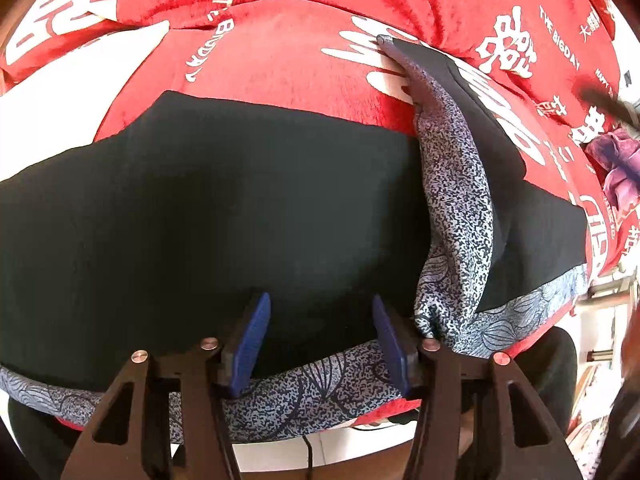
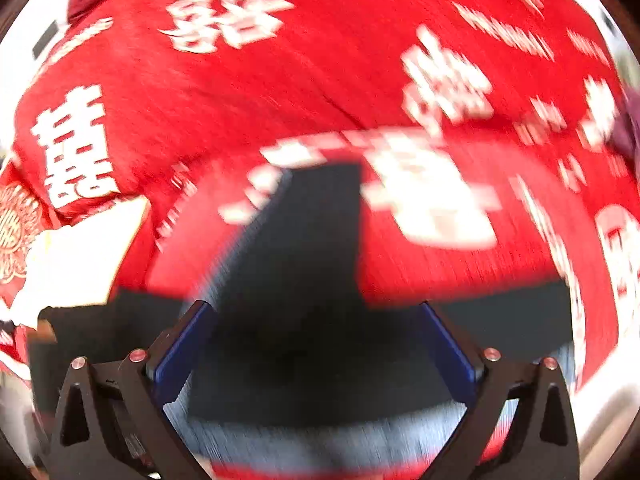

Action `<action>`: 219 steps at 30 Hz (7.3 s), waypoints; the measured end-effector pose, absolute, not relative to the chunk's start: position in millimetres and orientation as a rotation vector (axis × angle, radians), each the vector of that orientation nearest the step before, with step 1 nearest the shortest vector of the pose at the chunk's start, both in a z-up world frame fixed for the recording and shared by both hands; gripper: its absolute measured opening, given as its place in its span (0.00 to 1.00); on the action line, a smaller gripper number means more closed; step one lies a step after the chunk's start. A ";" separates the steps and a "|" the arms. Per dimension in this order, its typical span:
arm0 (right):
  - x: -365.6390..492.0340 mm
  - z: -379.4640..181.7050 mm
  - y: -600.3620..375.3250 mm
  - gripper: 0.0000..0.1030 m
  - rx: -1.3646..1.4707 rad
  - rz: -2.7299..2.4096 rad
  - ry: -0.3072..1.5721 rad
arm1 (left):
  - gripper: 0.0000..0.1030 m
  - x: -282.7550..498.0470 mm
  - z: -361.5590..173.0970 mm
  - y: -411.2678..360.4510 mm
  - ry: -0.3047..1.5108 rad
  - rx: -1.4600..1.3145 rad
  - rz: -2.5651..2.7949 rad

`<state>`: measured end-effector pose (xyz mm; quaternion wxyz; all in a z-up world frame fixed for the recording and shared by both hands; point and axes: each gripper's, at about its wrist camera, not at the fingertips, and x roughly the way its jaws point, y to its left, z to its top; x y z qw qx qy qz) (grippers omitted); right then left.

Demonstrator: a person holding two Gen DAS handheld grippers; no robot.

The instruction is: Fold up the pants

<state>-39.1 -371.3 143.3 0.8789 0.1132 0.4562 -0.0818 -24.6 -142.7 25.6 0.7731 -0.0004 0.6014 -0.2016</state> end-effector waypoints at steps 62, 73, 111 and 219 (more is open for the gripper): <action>-197.1 99.1 -481.4 0.65 0.371 -0.343 0.892 | 0.53 -51.1 45.7 -154.6 1.312 0.066 -0.532; -148.0 34.2 -367.0 0.65 0.279 0.190 1.106 | 0.53 -57.9 23.3 -83.4 1.331 0.135 -0.437; -144.4 40.4 -452.1 0.85 0.082 -0.094 1.055 | 0.72 -32.9 35.7 12.2 1.254 -0.160 -0.266; -265.1 15.2 -599.5 0.82 0.729 -0.112 0.927 | 0.98 -86.8 30.4 -309.9 1.227 0.324 -0.554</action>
